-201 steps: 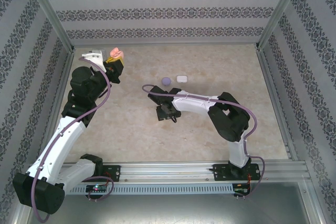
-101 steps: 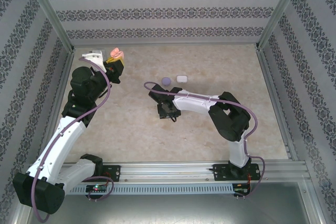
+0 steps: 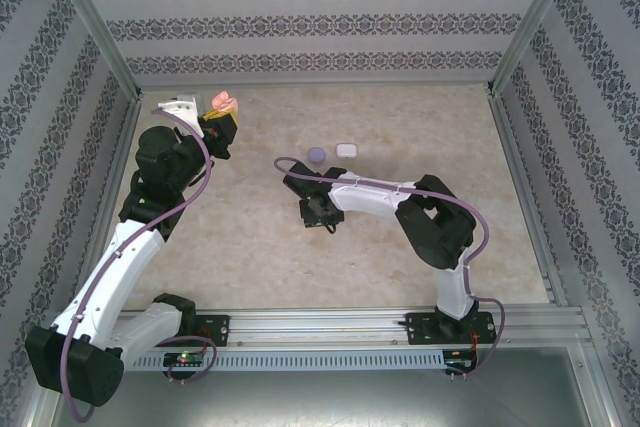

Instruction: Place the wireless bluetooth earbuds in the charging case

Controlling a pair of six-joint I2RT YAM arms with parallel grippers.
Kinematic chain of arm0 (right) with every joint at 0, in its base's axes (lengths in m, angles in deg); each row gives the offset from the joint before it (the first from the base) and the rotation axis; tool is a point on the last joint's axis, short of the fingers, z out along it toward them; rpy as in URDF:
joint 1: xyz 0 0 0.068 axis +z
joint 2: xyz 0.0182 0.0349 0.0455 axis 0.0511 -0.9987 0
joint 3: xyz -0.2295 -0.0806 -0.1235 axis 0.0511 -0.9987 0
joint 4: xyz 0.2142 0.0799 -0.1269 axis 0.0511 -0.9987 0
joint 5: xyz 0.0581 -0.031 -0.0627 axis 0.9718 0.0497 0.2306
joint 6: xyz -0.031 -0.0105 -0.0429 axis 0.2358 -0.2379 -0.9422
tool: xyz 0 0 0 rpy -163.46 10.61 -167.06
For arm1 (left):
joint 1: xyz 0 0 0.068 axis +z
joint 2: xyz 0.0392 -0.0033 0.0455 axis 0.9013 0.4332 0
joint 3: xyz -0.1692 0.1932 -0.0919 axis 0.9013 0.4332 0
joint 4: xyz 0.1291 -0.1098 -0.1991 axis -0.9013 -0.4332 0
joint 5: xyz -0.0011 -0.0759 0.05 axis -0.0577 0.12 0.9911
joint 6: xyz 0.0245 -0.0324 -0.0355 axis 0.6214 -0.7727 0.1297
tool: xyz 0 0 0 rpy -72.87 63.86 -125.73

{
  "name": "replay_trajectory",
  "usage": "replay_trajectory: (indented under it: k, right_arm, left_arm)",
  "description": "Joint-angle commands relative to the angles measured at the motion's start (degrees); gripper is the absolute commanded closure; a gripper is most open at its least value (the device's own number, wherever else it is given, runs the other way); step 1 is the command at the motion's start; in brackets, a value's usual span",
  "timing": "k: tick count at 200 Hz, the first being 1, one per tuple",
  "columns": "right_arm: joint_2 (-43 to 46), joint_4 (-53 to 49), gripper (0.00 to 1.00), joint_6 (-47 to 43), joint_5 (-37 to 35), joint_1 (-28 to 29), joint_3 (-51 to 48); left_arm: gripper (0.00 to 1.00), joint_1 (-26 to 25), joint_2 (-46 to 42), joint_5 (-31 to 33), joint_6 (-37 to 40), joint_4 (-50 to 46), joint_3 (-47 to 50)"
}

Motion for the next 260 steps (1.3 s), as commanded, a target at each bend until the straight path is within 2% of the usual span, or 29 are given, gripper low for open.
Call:
replay_trajectory:
  k: [1,54,93,131,169,215,260]
  right_arm:
    - [-1.64,-0.25,0.63,1.50,0.02,-0.91,-0.96]
    - [-2.37,0.23,0.66,1.69,-0.14,-1.36,-0.94]
    - [-1.95,0.36,0.74,1.69,0.44,-1.27,-0.96]
    - [0.53,1.24,0.78,2.12,0.84,-1.18,-1.93]
    - [4.78,1.33,0.79,1.52,-0.10,-1.42,-2.41]
    - [12.30,1.86,0.79,-0.45,-1.46,-3.07,-4.01]
    - [21.01,1.97,0.80,-4.29,-1.75,-6.93,-4.63]
  left_arm:
    - [1.00,0.42,0.05,-0.82,-0.99,2.94,0.35]
    - [1.00,0.49,0.06,-0.96,-1.11,3.08,0.36]
    - [1.00,0.49,0.09,-1.15,-1.06,2.94,0.46]
    - [1.00,0.49,0.13,-1.12,-1.25,2.44,0.61]
    - [1.00,0.49,0.64,-1.78,-1.31,1.46,0.44]
    - [1.00,0.49,1.54,-5.80,0.15,0.94,0.93]
    - [1.00,0.17,1.36,-15.54,4.40,9.55,5.66]
